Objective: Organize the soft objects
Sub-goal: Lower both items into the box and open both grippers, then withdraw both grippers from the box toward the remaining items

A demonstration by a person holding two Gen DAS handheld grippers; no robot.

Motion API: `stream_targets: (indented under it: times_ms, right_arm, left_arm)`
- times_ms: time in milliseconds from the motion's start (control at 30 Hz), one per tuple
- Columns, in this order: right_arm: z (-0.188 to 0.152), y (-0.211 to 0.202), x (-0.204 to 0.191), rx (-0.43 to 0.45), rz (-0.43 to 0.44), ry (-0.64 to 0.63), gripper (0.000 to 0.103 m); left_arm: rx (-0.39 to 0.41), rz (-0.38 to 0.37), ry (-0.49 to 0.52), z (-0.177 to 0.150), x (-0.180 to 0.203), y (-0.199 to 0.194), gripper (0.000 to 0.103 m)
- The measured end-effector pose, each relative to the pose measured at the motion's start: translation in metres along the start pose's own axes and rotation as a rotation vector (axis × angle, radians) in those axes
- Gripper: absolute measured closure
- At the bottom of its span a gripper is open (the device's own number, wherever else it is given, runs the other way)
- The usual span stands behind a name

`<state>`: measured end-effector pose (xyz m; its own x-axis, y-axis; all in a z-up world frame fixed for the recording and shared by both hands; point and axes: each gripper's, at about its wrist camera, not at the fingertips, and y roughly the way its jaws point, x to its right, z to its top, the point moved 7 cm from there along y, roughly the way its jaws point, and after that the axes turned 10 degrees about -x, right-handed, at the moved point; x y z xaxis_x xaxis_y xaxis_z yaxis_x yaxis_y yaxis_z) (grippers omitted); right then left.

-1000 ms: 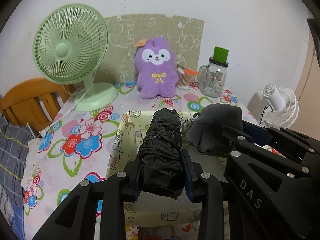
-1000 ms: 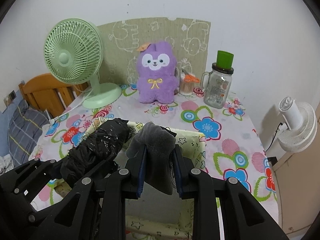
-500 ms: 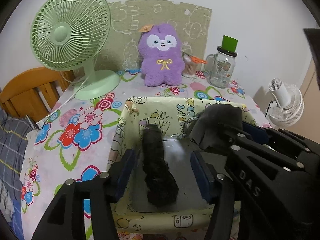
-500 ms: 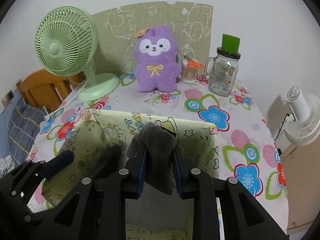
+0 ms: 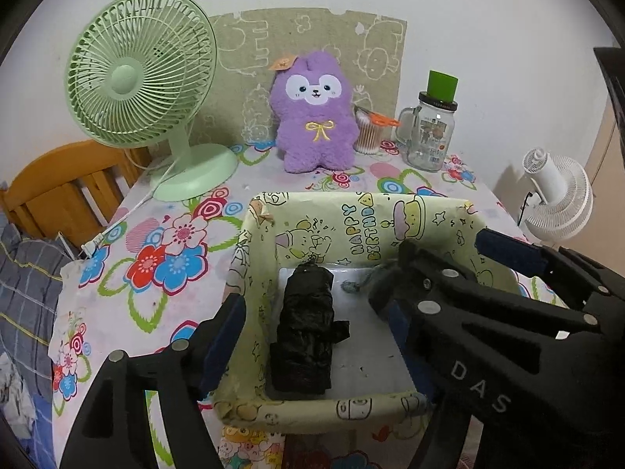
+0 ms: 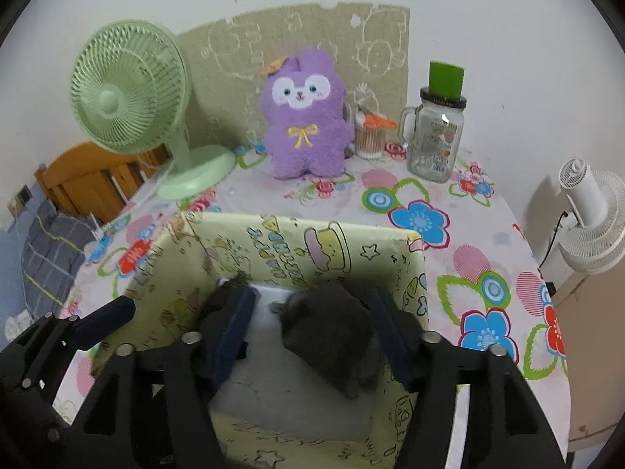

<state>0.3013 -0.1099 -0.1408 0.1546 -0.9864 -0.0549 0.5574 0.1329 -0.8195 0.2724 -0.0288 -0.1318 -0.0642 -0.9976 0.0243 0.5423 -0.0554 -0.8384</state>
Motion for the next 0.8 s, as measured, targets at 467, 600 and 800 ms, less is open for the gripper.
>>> stream_targets:
  times_ms: [467, 600, 800]
  right_arm:
    - [-0.013, -0.043, -0.002, 0.066, -0.014, 0.012, 0.024]
    - [-0.019, -0.053, -0.001, 0.079, -0.015, 0.015, 0.016]
    - [-0.028, -0.073, -0.004, 0.108, -0.024, 0.009, 0.014]
  left_arm:
    - [0.044, 0.011, -0.006, -0.016, -0.003, -0.036, 0.015]
    - [0.063, 0.016, -0.013, -0.020, -0.005, -0.047, 0.013]
    - [0.085, 0.020, -0.014, -0.028, -0.006, -0.063, 0.012]
